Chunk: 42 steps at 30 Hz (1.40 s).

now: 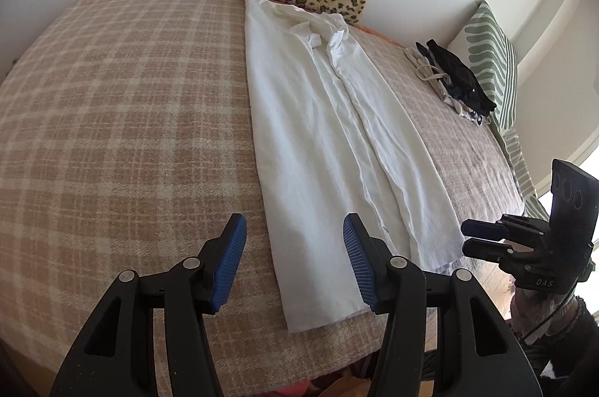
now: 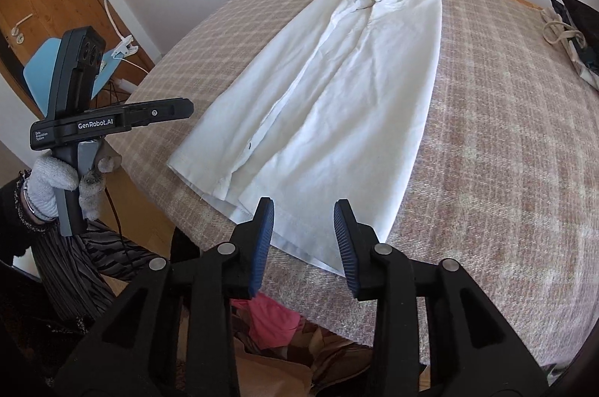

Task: Fold small clothes
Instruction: 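Move both tools to the hem end of the white shirt strip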

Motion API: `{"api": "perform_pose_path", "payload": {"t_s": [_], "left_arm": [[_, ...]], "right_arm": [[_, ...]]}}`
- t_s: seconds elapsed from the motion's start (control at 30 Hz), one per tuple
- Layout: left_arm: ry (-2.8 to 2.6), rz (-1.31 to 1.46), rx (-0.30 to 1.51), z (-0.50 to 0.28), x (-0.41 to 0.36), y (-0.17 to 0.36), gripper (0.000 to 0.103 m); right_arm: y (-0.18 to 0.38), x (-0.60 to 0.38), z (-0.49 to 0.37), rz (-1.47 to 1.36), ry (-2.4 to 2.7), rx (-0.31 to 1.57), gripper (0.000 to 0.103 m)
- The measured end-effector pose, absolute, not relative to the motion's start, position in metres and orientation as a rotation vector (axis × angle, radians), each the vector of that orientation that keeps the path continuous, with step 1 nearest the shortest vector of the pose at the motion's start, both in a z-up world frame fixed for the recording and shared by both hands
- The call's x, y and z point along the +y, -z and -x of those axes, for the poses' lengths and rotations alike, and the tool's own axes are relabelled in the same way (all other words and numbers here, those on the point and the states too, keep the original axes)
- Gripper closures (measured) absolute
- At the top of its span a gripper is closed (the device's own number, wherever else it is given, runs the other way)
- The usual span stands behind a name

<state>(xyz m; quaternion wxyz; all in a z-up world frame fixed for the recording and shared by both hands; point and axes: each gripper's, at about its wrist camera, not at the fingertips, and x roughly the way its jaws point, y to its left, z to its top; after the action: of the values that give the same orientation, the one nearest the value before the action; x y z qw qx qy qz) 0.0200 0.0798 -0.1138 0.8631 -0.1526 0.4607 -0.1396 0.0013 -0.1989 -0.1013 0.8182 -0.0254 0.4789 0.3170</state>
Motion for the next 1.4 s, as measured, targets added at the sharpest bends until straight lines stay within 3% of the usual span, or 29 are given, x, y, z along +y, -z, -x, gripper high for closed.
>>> {"api": "perform_pose_path", "payload": {"t_s": [0.53, 0.83, 0.9, 1.17, 1.4], "left_arm": [[0.365, 0.347, 1.044, -0.001, 0.076, 0.134, 0.054], [0.428, 0.407, 1.06, 0.001, 0.081, 0.138, 0.066], [0.424, 0.437, 1.069, 0.0, 0.087, 0.14, 0.074], [0.413, 0.414, 1.064, 0.002, 0.087, 0.142, 0.086], [0.407, 0.408, 1.063, 0.001, 0.086, 0.142, 0.088]], "right_arm": [[0.127, -0.237, -0.03, -0.165, -0.6, 1.16, 0.065], [0.134, -0.249, -0.033, -0.307, -0.647, 1.191, 0.065], [0.135, -0.252, -0.033, -0.323, -0.654, 1.195, 0.065], [0.131, -0.236, -0.024, -0.22, -0.657, 1.164, 0.065], [0.13, -0.233, -0.024, -0.202, -0.637, 1.157, 0.07]]}}
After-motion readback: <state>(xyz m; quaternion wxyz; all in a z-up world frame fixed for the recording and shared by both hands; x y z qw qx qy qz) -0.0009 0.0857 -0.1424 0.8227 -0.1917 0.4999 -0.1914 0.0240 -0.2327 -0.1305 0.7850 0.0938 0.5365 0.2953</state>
